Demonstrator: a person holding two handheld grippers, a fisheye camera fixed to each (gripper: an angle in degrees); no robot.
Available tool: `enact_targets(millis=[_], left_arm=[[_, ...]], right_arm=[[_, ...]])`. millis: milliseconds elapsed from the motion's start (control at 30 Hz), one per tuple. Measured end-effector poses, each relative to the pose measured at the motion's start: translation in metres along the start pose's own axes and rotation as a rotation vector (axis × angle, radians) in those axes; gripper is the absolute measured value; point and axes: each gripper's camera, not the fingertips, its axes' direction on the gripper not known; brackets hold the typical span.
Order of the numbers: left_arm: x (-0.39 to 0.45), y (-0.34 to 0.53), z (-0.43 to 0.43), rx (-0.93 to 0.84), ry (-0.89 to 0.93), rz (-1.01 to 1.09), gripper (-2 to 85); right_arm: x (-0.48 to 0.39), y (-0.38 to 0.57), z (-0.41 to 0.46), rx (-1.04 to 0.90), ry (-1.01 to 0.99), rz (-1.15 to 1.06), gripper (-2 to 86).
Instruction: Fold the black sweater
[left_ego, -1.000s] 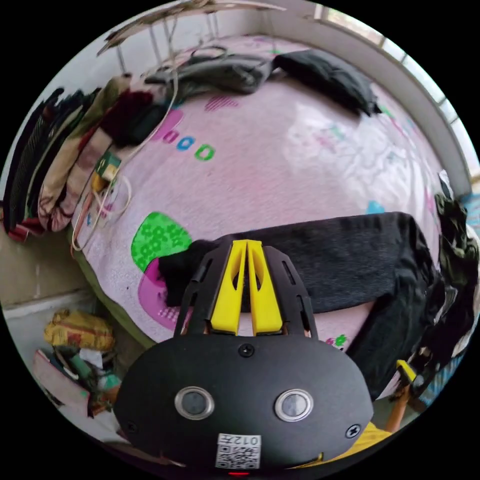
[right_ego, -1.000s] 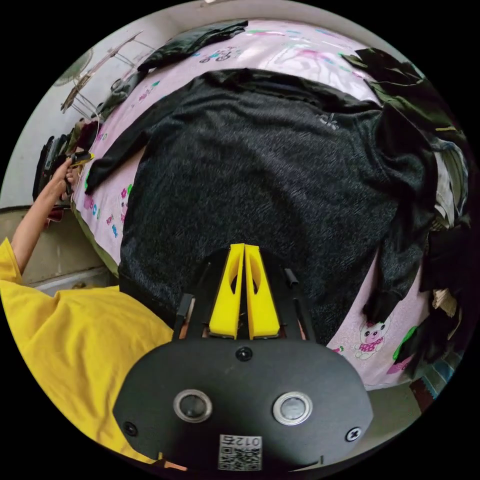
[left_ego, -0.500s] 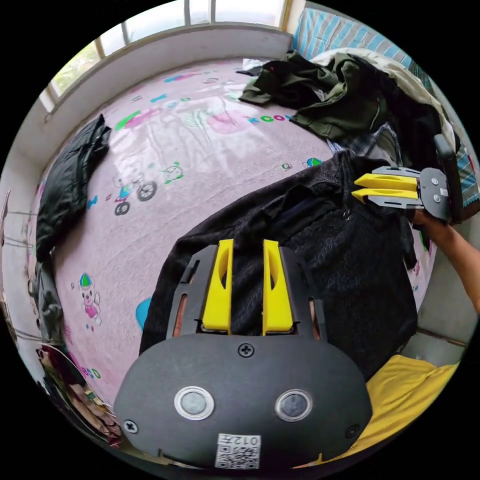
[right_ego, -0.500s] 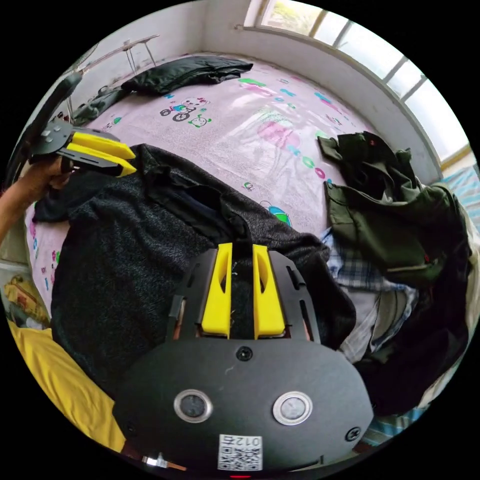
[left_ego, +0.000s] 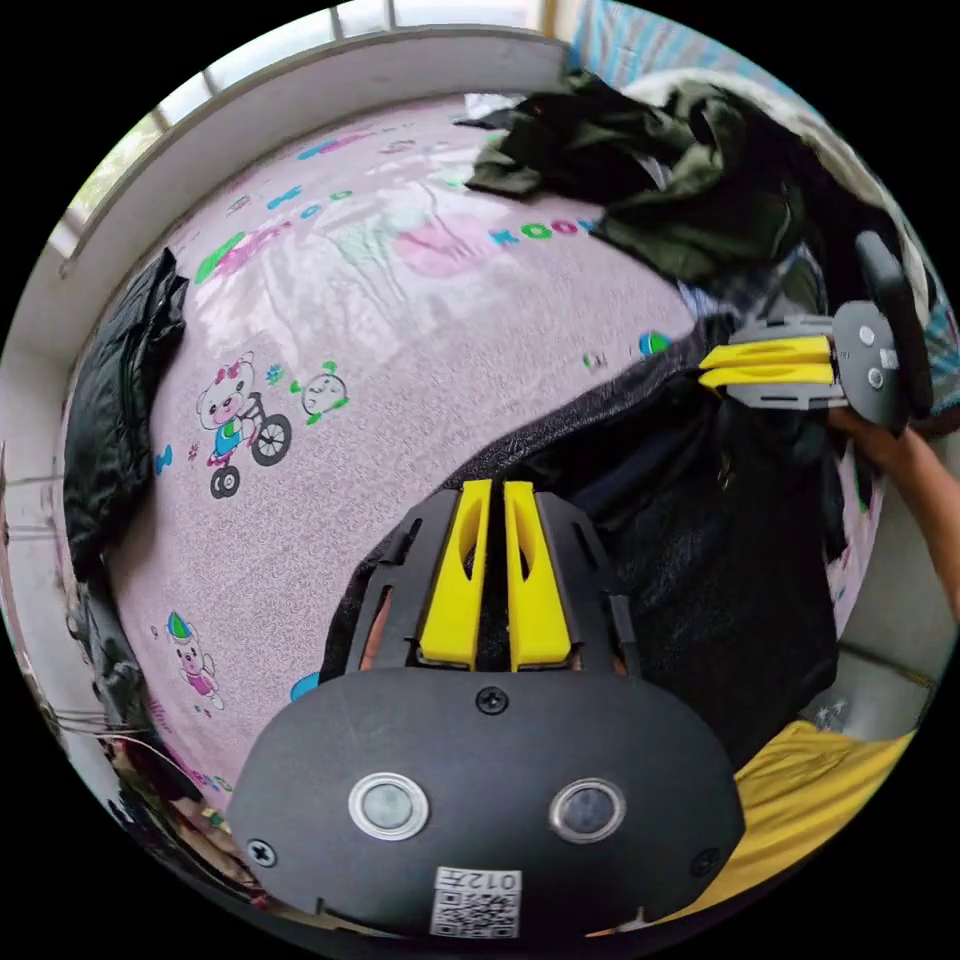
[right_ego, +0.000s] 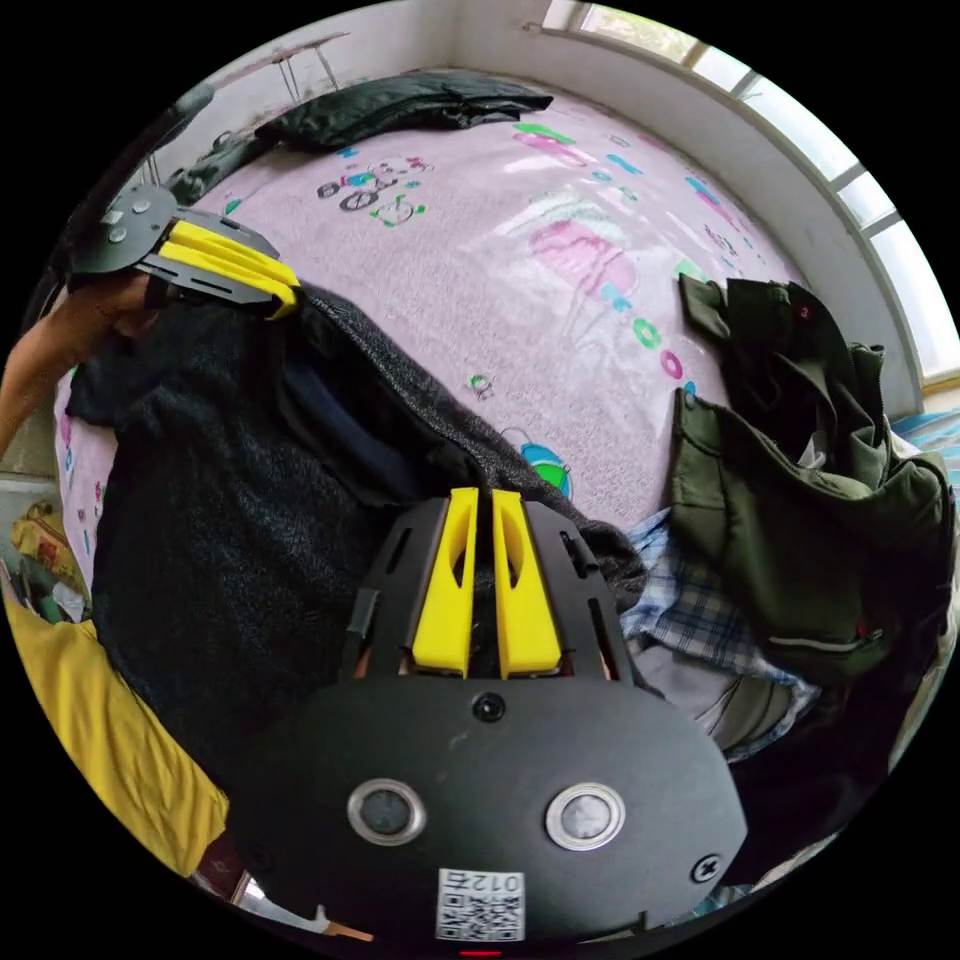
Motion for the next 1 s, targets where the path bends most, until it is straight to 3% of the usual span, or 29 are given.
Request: enact_targets(millis=[100, 233, 400, 467, 600, 733, 800, 1000], left_arm=[[-0.038, -0.022, -0.017, 0.067, 0.116, -0.129, 0.6], [-0.084, -0.053, 0.002, -0.013, 0.299, -0.276, 0.4], [-0.133, -0.048, 0.022, 0.089, 0.508, -0.568, 0.3], [-0.144, -0.040, 0.011, 0.187, 0.491, -0.595, 0.4], [-0.134, -0.030, -0.007, 0.205, 0.393, -0.479, 0.5], [-0.106, -0.012, -0.007, 0.090, 0.195, -0.340, 0.5], [-0.096, -0.006, 0.001, 0.046, 0.186, -0.288, 0.5], [-0.081, -0.007, 0.031, -0.026, 0.050, -0.254, 0.3]], right_arm=[[0.041, -0.033, -0.014, 0.016, -0.042, 0.068, 2.6], [0.085, -0.074, 0.007, -0.080, -0.140, 0.137, 3.1], [0.120, -0.084, 0.034, -0.137, -0.239, 0.295, 6.5], [0.131, -0.079, 0.032, -0.102, -0.274, 0.345, 8.0], [0.146, -0.056, 0.007, 0.046, -0.279, 0.394, 8.6], [0.140, -0.022, -0.026, 0.198, -0.286, 0.422, 5.9], [0.124, -0.012, -0.034, 0.223, -0.271, 0.369, 4.3], [0.077, -0.015, -0.001, 0.023, -0.085, 0.191, 2.0]])
